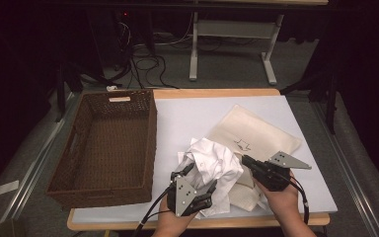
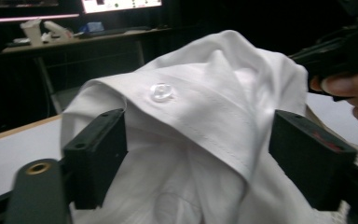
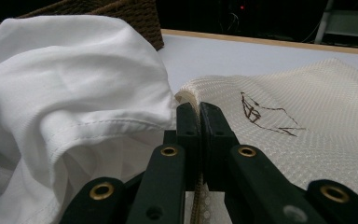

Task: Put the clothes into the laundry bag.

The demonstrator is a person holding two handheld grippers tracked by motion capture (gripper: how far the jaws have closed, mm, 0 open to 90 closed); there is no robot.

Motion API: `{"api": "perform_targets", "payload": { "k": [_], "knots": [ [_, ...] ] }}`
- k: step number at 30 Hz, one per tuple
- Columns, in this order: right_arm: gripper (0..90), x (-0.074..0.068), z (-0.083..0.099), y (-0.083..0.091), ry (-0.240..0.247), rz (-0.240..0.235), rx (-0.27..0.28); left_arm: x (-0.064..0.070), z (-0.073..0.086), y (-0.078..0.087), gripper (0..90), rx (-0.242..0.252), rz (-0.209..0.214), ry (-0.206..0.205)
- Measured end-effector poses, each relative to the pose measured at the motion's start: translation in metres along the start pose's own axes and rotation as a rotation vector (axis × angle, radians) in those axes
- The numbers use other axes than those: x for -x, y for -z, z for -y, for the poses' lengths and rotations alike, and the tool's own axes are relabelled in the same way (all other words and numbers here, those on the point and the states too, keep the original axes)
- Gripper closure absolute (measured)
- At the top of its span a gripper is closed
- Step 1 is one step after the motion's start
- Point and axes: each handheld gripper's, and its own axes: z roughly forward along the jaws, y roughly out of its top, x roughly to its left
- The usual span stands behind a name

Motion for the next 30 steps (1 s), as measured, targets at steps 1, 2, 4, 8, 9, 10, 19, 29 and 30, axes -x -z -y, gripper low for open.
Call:
{"api": "perform_targets", "payload": {
  "k": [1,2,4,8,9,10,19,29,30],
  "knots": [
    [88.0,0.0,0.0,0.0,0.002,-0.002,0.001,-0.003,0.0,-0.002,15.5,-0.009,0.006,0.013],
    [88.0,0.0,0.0,0.0,-0.001,0.0,0.0,-0.005,0.0,-0.005,14.7,-0.016,0.009,0.023],
    [88.0,0.0,0.0,0.0,-0.004,-0.001,-0.001,-0.009,0.0,-0.01,13.5,-0.013,0.014,0.04],
    [88.0,0.001,-0.002,-0.002,-0.008,-0.009,0.001,-0.013,0.001,-0.028,20.4,-0.07,0.102,0.05],
    [88.0,0.002,-0.003,-0.002,-0.005,-0.009,0.004,-0.012,0.002,-0.029,25.1,-0.075,0.115,0.043],
    [88.0,0.001,-0.003,-0.002,-0.007,-0.008,0.003,-0.012,0.004,-0.029,38.8,-0.058,0.128,0.028],
    [88.1,-0.003,-0.004,-0.003,0.001,-0.002,0.008,0.0,0.008,-0.027,78.4,-0.077,0.163,0.007],
    [88.4,-0.017,-0.015,-0.011,0.005,-0.049,0.041,0.006,0.022,-0.032,78.6,-0.147,0.146,-0.018],
    [88.4,-0.019,-0.016,-0.013,0.0,-0.054,0.045,0.003,0.021,-0.031,78.9,-0.139,0.131,-0.017]
  ]
}}
